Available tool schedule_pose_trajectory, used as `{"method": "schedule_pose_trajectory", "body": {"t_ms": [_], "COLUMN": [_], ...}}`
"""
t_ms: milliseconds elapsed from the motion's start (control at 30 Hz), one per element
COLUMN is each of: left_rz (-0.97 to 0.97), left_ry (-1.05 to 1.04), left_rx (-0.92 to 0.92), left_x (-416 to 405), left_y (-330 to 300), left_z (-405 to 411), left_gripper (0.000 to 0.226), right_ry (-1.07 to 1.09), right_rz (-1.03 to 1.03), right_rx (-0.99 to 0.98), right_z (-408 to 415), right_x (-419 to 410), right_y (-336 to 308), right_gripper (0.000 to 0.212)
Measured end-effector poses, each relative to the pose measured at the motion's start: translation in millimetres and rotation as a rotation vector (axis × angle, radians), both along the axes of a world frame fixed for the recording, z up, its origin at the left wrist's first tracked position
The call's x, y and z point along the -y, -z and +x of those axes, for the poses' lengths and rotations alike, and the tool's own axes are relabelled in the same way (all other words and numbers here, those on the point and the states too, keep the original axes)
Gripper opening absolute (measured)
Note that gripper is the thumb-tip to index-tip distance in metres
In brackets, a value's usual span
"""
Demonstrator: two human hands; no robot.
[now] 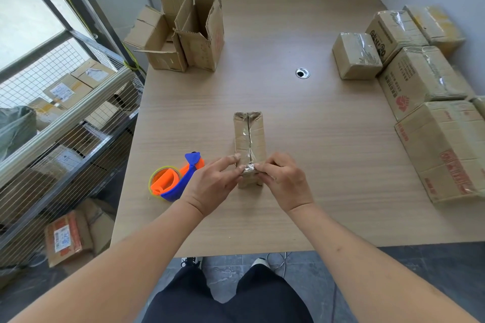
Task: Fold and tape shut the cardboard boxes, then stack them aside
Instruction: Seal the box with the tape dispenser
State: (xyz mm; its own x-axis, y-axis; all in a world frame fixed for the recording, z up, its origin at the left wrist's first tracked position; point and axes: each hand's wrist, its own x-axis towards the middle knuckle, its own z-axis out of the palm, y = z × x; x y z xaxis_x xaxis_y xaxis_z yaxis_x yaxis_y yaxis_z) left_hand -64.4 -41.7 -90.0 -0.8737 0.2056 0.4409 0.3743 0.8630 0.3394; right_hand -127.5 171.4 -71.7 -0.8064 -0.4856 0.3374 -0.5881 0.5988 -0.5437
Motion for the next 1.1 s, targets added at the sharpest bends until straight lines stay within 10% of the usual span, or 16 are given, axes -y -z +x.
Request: {"method": "schedule_pose_trajectory", "body": {"t_ms": [300,433,633,1100], "left_rz": [-0.004,0.021,0.055,0.005], "left_ry": [0.062,0.067,0.024,-0.249], "left_rx": [0.029,0.026,0.006,0.319], "left_x": [5,14,0,24], "left_y": [-1,-2,-5,-43], "left_z": [-1,4,1,-2], "left_gripper": [0.022,0.028,0.035,0.034], "right_ry": [0.001,0.049,0.146,0.234], "right_rz": [0.112,0.098,0.068,0.343], "right_rx": [-0.067,0.171,0.194,0.395], "right_z": [6,12,13,8], "right_x": [1,-1,7,56], "right_y": [5,8,0,-36], "right_gripper": [0.01,0.053,0.014,0.087]}}
